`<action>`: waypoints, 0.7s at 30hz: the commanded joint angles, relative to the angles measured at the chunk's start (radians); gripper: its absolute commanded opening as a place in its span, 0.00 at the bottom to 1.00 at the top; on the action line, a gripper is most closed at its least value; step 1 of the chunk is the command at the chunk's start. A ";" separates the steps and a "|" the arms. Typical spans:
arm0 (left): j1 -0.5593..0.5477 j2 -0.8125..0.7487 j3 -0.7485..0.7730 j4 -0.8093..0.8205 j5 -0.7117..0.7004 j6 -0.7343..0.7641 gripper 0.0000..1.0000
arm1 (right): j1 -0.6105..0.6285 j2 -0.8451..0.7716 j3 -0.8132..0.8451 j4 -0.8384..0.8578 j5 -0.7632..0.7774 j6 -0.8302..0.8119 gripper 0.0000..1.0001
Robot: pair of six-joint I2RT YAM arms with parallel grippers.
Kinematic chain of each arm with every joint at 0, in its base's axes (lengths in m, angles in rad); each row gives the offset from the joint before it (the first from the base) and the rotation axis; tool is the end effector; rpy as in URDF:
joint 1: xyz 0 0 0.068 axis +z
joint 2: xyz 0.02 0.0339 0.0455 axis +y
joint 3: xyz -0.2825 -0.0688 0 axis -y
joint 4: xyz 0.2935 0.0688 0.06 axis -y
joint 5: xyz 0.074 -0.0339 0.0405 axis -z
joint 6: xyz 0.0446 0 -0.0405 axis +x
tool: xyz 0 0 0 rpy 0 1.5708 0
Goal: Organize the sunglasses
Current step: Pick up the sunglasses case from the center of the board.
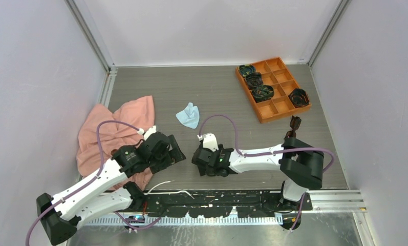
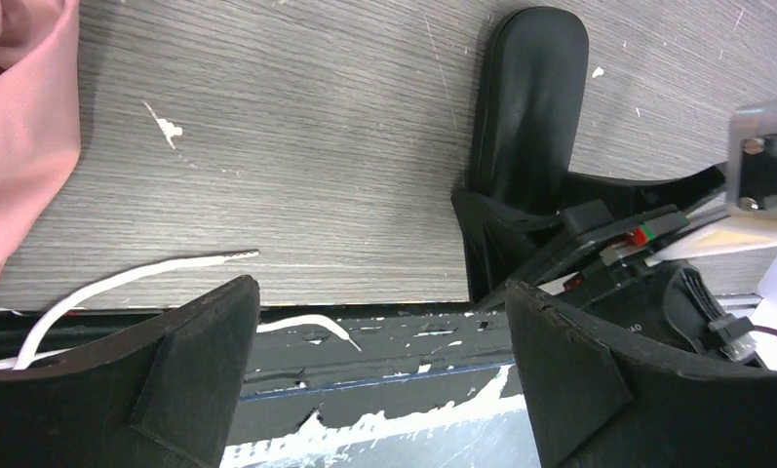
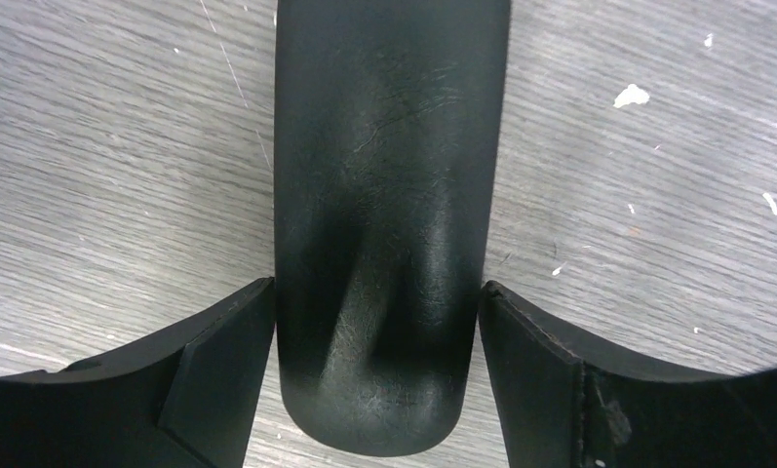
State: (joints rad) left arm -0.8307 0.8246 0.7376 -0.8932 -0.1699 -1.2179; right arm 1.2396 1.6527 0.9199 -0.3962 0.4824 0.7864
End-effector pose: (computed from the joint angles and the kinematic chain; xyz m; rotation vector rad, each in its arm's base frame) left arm 0.1347 -0.1363 0.2572 -0.5742 2.5740 -0.5685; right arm 0.1334 0.3242 0.1407 -0.4275 2.4692 0.1509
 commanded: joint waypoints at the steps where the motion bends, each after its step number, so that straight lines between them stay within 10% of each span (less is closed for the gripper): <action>1: 0.005 -0.025 -0.019 0.048 0.002 0.016 0.97 | 0.000 0.021 0.013 0.032 -0.008 -0.002 0.77; 6: 0.006 -0.024 -0.021 0.038 -0.002 0.014 1.00 | 0.001 -0.003 0.017 0.021 0.009 0.003 0.64; 12: 0.007 -0.025 -0.007 0.005 -0.035 0.026 1.00 | 0.001 -0.024 0.019 0.008 0.002 -0.001 0.86; 21: 0.007 -0.028 -0.003 0.006 -0.028 0.036 1.00 | 0.001 -0.042 0.014 0.014 0.009 0.002 0.85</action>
State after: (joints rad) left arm -0.8291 0.8047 0.7200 -0.8909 -0.1829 -1.1957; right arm 1.2396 1.6657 0.9199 -0.3897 0.4690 0.7826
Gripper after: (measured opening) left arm 0.996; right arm 0.871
